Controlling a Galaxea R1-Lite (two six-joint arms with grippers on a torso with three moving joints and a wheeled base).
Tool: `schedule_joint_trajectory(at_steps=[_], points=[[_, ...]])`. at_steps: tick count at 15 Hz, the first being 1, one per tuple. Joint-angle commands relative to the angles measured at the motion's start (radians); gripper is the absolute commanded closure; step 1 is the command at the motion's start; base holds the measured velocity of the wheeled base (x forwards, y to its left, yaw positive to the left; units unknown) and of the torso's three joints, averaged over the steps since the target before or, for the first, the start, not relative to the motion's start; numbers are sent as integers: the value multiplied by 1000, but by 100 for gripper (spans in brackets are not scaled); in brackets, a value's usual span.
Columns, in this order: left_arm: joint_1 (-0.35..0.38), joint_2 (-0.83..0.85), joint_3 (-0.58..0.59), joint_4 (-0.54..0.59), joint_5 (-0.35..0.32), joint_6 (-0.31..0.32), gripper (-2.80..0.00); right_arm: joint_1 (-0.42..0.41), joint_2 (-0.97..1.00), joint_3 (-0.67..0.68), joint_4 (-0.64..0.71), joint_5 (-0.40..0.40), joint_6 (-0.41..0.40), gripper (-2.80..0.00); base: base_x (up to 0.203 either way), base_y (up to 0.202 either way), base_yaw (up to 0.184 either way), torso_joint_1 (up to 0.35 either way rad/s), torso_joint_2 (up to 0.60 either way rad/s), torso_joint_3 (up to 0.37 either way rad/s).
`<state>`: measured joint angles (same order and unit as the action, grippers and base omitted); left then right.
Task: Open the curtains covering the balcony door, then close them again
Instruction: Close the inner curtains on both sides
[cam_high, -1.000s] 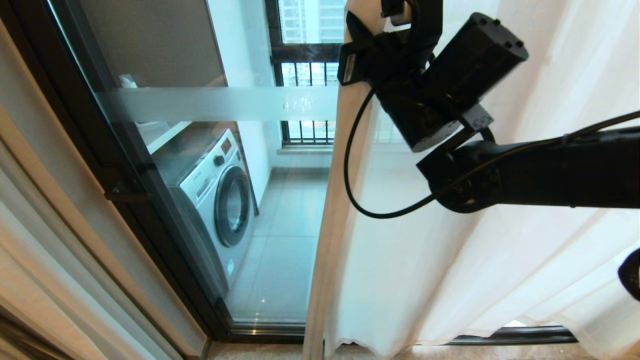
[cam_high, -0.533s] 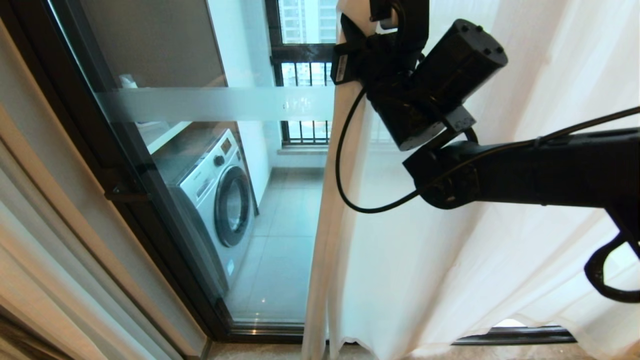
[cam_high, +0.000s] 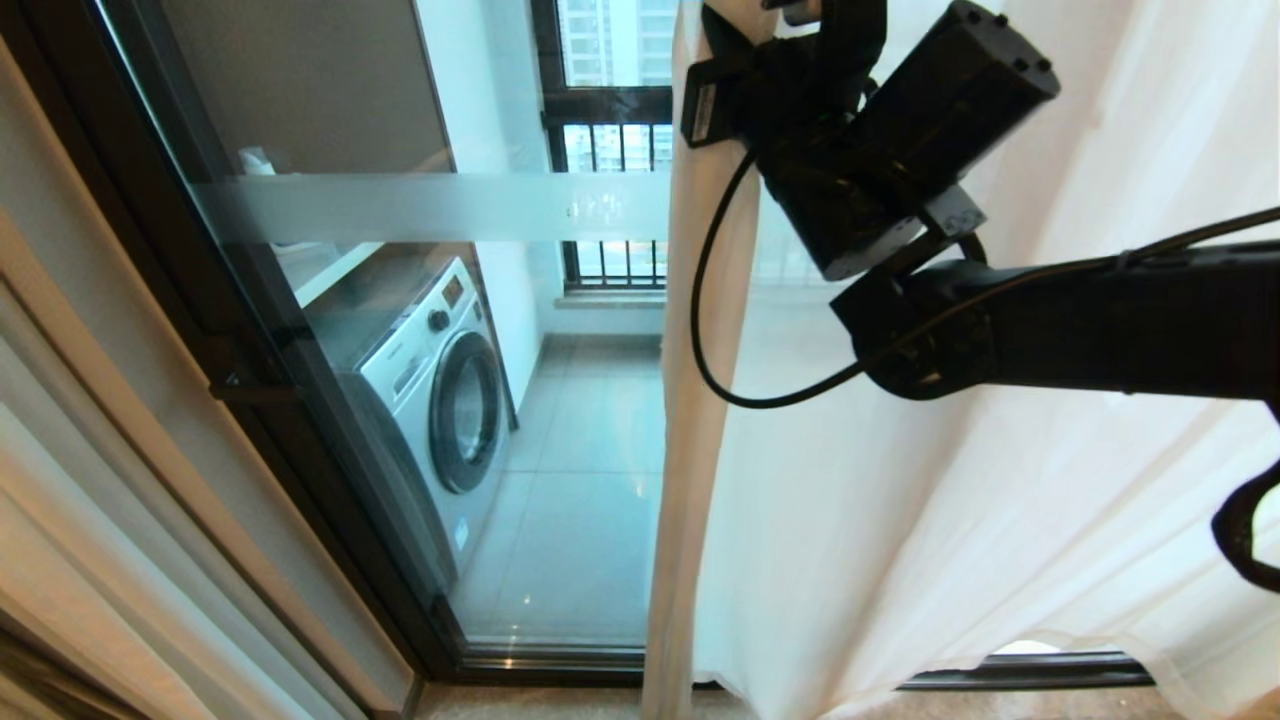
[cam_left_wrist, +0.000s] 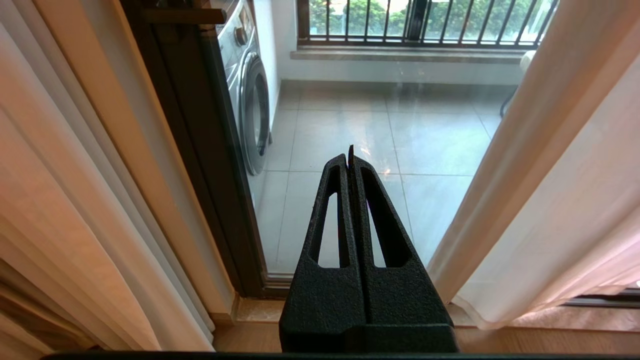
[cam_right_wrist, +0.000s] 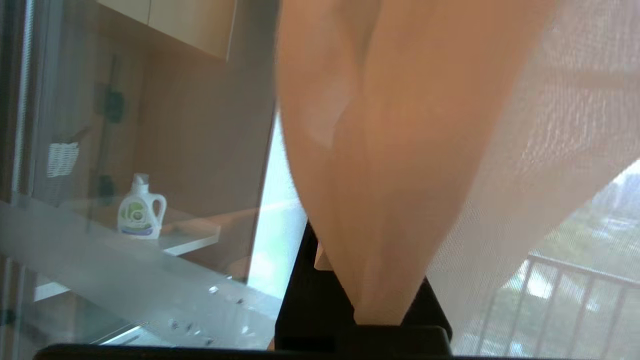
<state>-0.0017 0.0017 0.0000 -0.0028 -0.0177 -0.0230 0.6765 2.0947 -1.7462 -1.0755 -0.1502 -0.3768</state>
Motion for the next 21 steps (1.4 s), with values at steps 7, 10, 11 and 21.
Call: schedule_joint_trajectory(at_steps=[7, 10, 11, 21], points=[[0, 0, 0, 0, -1, 0, 0, -115, -93, 5, -3, -2, -13, 0, 0, 0, 0, 0, 0, 0], [0, 0, 0, 0, -1, 0, 0, -121, -93, 7, -3, -2, -14, 0, 0, 0, 0, 0, 0, 0], [0, 0, 0, 0, -1, 0, 0, -121, -91, 8, -1, -2, -14, 0, 0, 0, 0, 0, 0, 0], [0, 0, 0, 0, 1, 0, 0, -126, -171, 211, 5, -2, -19, -280, 0, 0, 0, 0, 0, 0]])
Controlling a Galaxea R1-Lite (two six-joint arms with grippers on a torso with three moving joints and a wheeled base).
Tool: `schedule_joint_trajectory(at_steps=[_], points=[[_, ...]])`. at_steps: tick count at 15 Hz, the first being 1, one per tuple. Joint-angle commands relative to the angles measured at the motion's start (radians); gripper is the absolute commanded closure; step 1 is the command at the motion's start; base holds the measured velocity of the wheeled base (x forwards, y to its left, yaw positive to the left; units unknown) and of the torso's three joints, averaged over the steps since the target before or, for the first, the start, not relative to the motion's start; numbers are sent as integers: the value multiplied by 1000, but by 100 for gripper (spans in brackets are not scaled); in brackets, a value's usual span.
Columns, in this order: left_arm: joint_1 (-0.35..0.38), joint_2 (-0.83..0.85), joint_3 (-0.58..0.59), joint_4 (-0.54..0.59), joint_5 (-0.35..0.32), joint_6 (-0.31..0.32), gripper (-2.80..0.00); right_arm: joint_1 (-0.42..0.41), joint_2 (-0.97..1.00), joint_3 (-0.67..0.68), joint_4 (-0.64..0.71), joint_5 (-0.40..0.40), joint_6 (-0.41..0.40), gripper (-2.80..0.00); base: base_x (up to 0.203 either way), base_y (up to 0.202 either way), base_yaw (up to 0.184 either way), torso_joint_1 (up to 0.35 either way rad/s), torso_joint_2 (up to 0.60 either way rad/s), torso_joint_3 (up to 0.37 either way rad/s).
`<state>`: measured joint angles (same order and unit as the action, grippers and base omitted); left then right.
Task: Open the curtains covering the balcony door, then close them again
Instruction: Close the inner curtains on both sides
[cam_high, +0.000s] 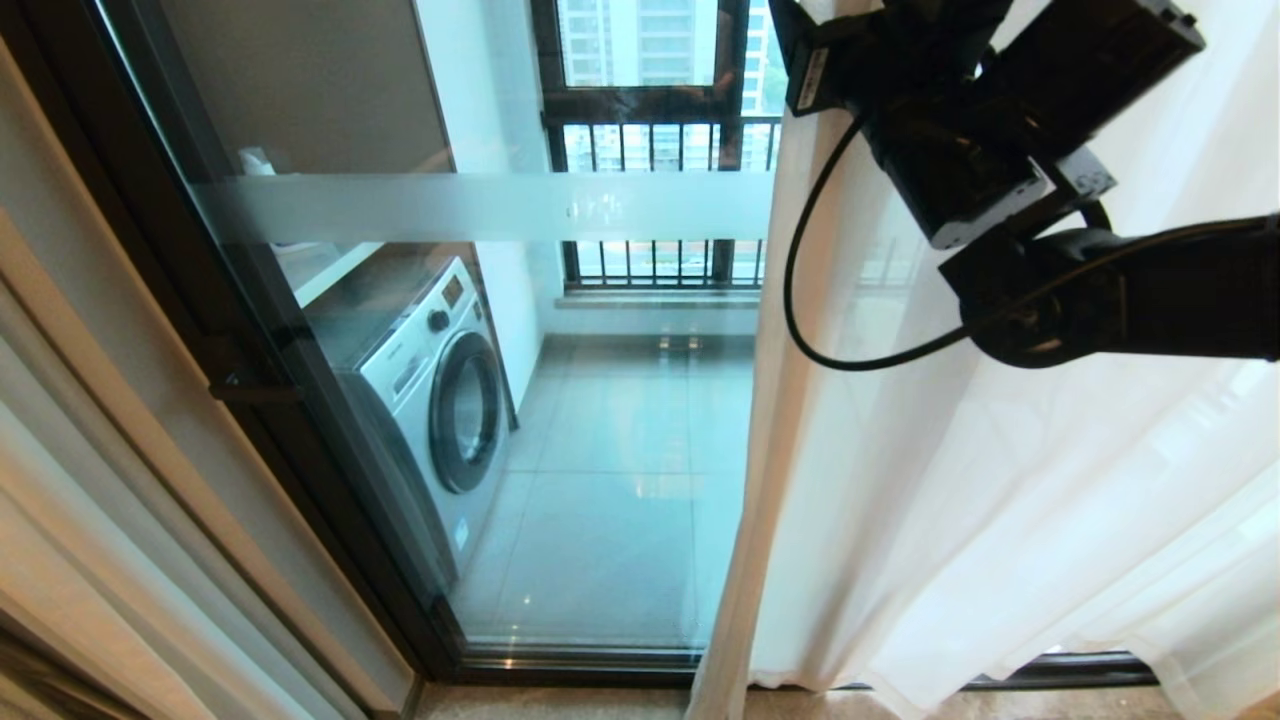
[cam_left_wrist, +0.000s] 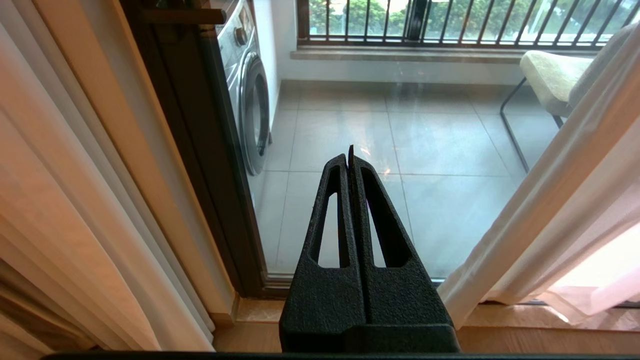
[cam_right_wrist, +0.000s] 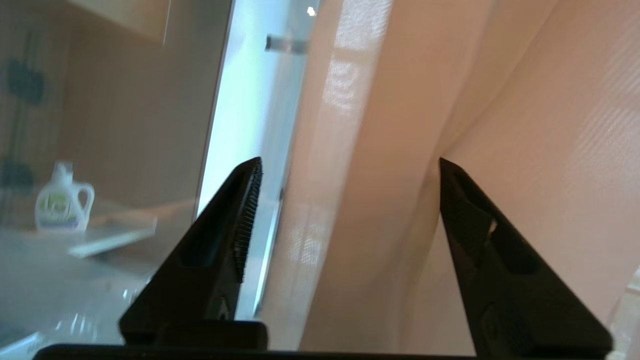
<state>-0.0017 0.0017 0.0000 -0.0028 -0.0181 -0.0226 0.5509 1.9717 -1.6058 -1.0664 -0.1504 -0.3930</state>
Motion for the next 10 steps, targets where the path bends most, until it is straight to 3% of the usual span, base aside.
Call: schedule_joint_trajectory(at_steps=[1, 10], points=[[0, 0, 0, 0, 1, 0, 0, 0, -87, 145, -2, -1, -4, -280, 0, 0, 0, 0, 0, 0], [0, 0, 0, 0, 1, 0, 0, 0, -511, 836, 7, -36, -48, -280, 0, 0, 0, 0, 0, 0]])
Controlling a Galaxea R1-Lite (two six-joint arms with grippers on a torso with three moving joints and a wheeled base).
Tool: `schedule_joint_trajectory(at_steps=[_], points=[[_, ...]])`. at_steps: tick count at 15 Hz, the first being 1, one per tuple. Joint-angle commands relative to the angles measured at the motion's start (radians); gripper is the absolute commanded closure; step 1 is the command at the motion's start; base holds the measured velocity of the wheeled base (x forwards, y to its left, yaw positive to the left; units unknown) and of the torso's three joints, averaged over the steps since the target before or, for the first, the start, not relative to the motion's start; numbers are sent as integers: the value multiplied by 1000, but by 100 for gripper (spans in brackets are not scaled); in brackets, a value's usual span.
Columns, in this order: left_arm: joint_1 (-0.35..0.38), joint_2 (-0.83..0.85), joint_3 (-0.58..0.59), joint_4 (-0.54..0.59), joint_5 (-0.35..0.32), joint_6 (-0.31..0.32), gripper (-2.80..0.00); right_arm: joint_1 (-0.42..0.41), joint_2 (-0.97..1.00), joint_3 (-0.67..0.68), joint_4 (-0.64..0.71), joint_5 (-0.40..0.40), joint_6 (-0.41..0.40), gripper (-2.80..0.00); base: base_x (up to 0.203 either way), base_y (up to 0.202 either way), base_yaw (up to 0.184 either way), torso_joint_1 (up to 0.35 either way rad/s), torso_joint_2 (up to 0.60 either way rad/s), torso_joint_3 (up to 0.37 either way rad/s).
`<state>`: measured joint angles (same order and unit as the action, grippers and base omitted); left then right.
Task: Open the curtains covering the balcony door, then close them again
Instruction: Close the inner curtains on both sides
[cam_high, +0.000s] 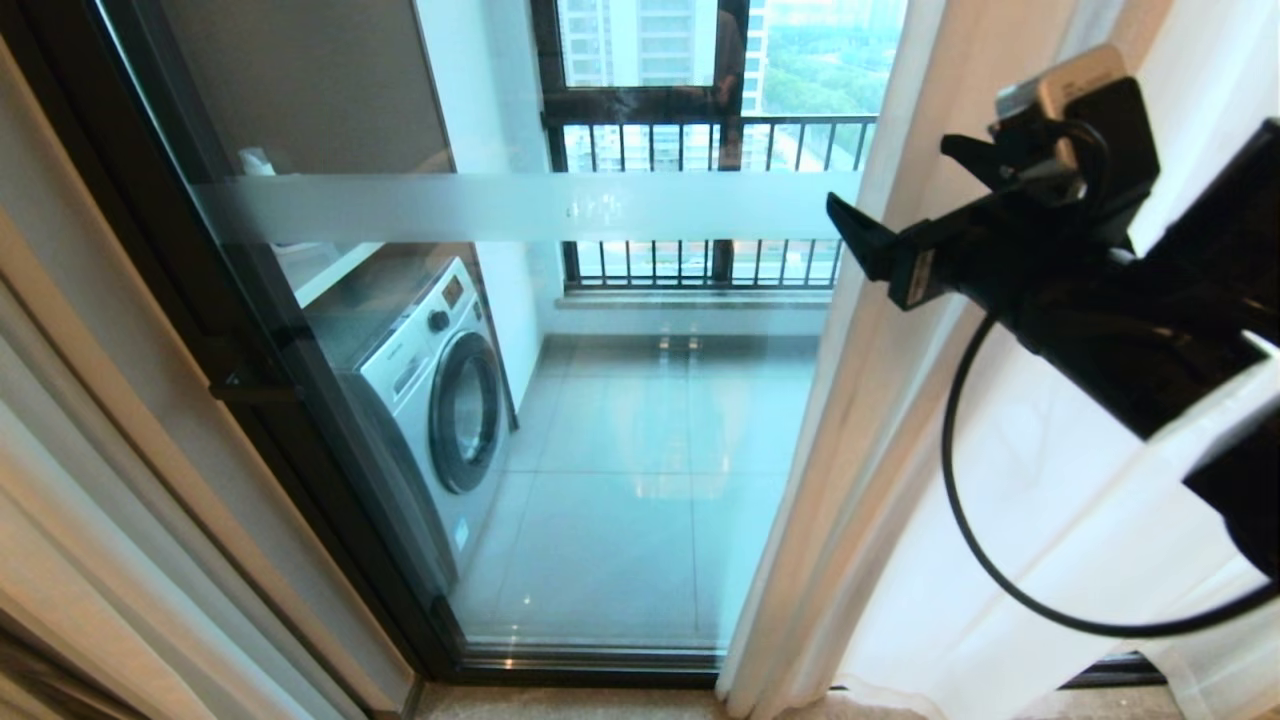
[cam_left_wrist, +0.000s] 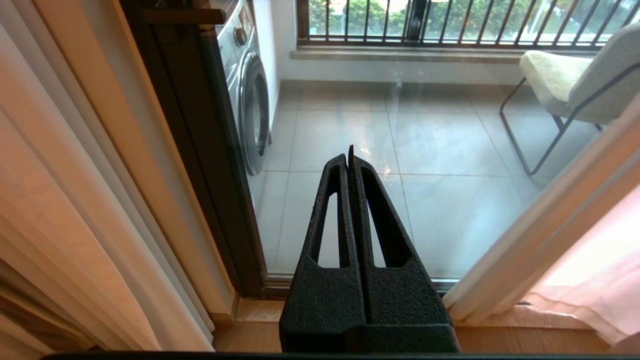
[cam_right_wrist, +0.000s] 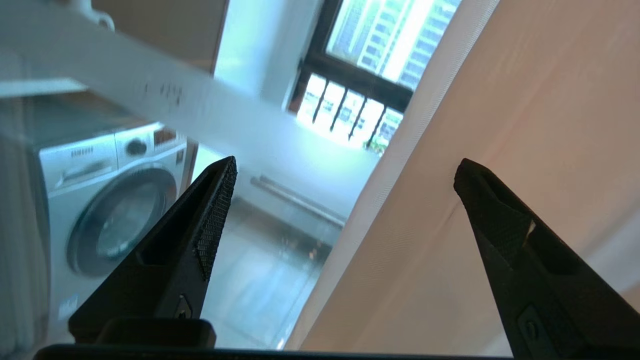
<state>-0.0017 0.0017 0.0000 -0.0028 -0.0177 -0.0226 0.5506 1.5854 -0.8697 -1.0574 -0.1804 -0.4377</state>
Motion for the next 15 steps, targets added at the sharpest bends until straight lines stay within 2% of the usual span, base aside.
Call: schedule_joint_trajectory(at_steps=[1, 5, 8, 9, 13, 15], points=[[0, 0, 0, 0, -1, 0, 0, 0, -182, 168, 10, -13, -3, -280, 0, 0, 0, 0, 0, 0], [0, 0, 0, 0, -1, 0, 0, 1, -394, 374, 110, -16, -9, -280, 0, 0, 0, 0, 0, 0], [0, 0, 0, 0, 1, 0, 0, 3, -553, 484, 252, -9, -10, -280, 0, 0, 0, 0, 0, 0], [0, 0, 0, 0, 0, 0, 0, 5, -609, 520, 308, 2, -10, 0, 0, 0, 0, 0, 0, 0], [0, 0, 0, 0, -1, 0, 0, 7, -832, 638, 545, 107, -14, 0, 0, 0, 0, 0, 0, 0], [0, 0, 0, 0, -1, 0, 0, 5, -905, 686, 652, 104, -7, 0, 0, 0, 0, 0, 0, 0]])
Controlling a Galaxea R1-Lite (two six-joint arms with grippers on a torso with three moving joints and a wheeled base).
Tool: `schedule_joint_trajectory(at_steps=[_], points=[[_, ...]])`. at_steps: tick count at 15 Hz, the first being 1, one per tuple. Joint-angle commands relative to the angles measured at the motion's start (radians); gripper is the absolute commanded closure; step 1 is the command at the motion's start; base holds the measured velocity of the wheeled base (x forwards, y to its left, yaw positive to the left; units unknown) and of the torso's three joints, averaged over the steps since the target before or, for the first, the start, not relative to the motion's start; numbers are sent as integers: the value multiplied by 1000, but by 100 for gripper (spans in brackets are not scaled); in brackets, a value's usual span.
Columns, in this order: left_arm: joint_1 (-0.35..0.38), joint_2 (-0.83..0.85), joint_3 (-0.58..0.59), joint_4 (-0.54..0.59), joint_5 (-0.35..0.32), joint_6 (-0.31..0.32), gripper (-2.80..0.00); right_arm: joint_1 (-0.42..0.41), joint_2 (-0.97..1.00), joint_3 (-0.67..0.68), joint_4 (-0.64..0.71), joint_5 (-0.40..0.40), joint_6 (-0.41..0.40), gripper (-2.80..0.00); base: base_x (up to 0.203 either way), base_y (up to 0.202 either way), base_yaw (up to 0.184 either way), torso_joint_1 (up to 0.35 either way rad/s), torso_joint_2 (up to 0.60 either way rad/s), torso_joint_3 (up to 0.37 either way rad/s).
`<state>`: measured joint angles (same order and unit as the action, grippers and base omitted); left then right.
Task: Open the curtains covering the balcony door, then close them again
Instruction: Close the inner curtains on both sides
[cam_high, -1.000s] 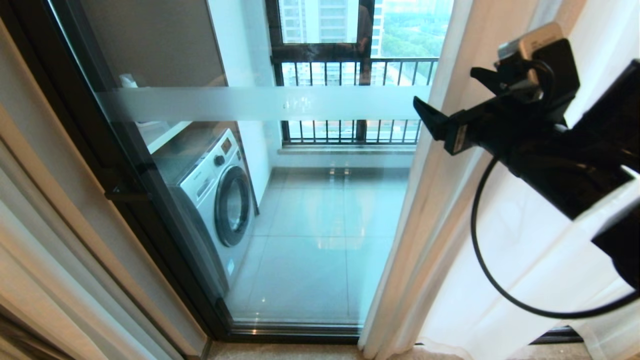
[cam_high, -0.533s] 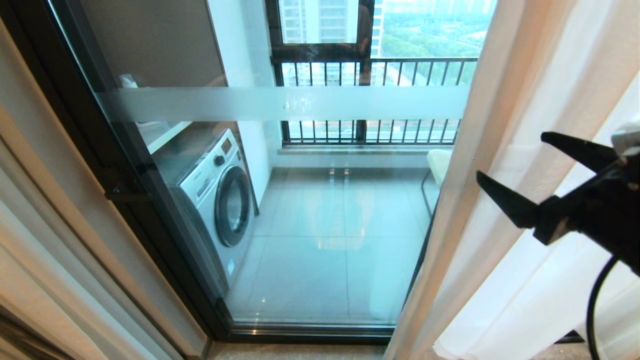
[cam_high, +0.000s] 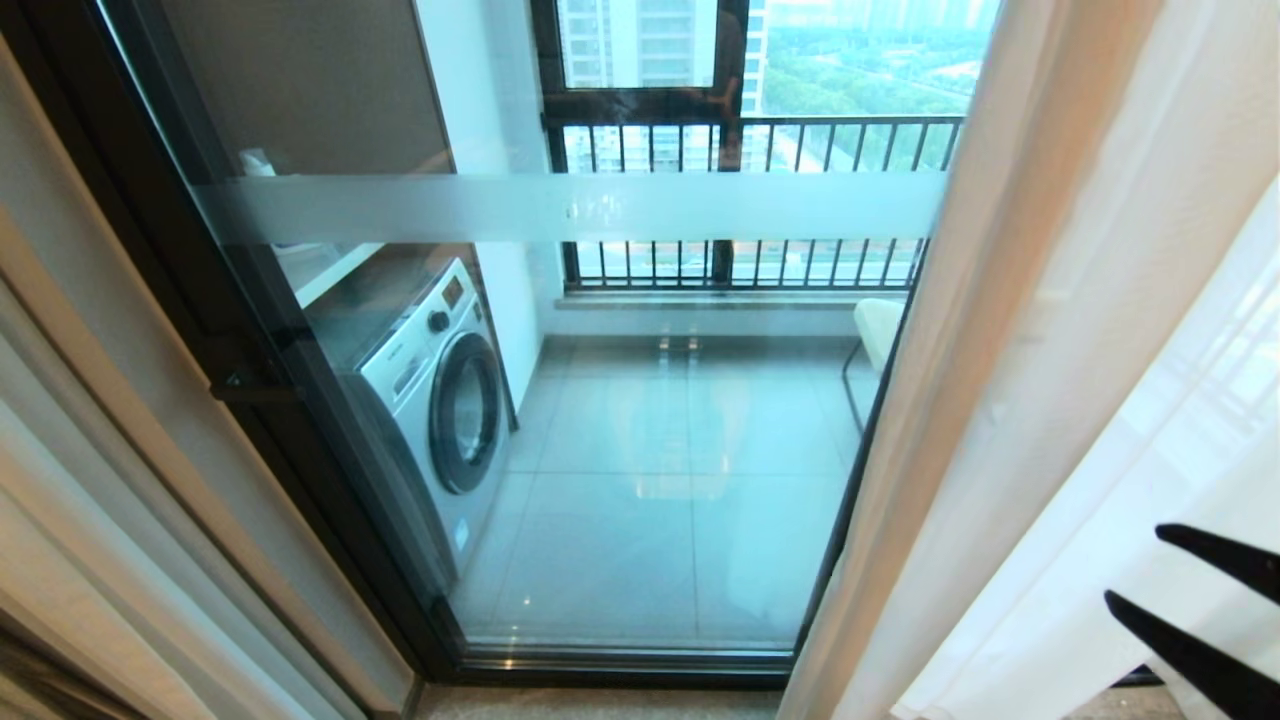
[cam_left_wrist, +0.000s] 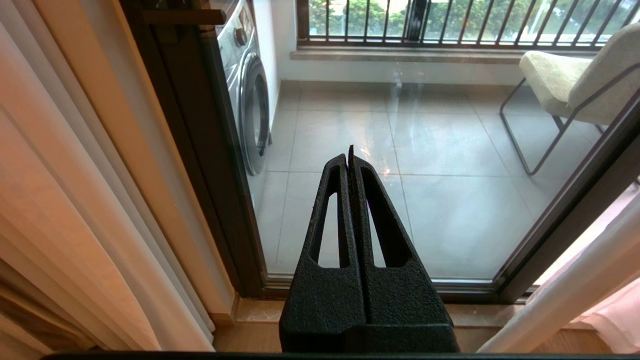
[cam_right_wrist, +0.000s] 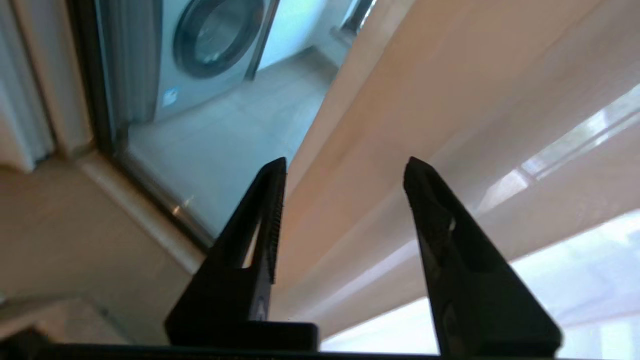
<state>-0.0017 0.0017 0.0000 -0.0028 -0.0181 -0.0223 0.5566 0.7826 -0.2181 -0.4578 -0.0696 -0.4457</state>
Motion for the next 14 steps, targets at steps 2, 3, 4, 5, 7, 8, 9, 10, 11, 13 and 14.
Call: schedule_joint_trajectory(at_steps=[2, 3, 4, 5, 7, 8, 9, 10, 11, 13, 14], points=[[0, 0, 0, 0, 0, -1, 0, -10, -123, 73, 85, -140, 90, 0, 0, 0, 0, 0, 0, 0], [0, 0, 0, 0, 0, -1, 0, -28, -124, 80, 90, -172, 144, 0, 0, 0, 0, 0, 0, 0], [0, 0, 0, 0, 1, -1, 0, -63, -125, 81, 105, -189, 185, 0, 0, 0, 0, 0, 0, 0], [0, 0, 0, 0, 0, -1, 0, -113, -127, 79, 130, -198, 218, 0, 0, 0, 0, 0, 0, 0], [0, 0, 0, 0, 0, -1, 0, -222, -135, 79, 186, -204, 292, 0, 0, 0, 0, 0, 0, 0], [0, 0, 0, 0, 0, -1, 0, -281, -135, 79, 210, -203, 331, 0, 0, 0, 0, 0, 0, 0], [0, 0, 0, 0, 1, -1, 0, -326, -135, 81, 227, -196, 361, 0, 0, 0, 0, 0, 0, 0], [0, 0, 0, 0, 0, -1, 0, -363, -144, 97, 236, -162, 388, 0, 0, 0, 0, 0, 0, 0], [0, 0, 0, 0, 0, -1, 0, -365, -179, 114, 236, -141, 396, 0, 0, 0, 0, 0, 0, 0], [0, 0, 0, 0, 0, -1, 0, -363, -308, 151, 257, -112, 398, 0, 0, 0, 0, 0, 0, 0], [0, 0, 0, 0, 0, -1, 0, -362, -370, 167, 283, -105, 394, 0, 0, 0, 0, 0, 0, 0]])
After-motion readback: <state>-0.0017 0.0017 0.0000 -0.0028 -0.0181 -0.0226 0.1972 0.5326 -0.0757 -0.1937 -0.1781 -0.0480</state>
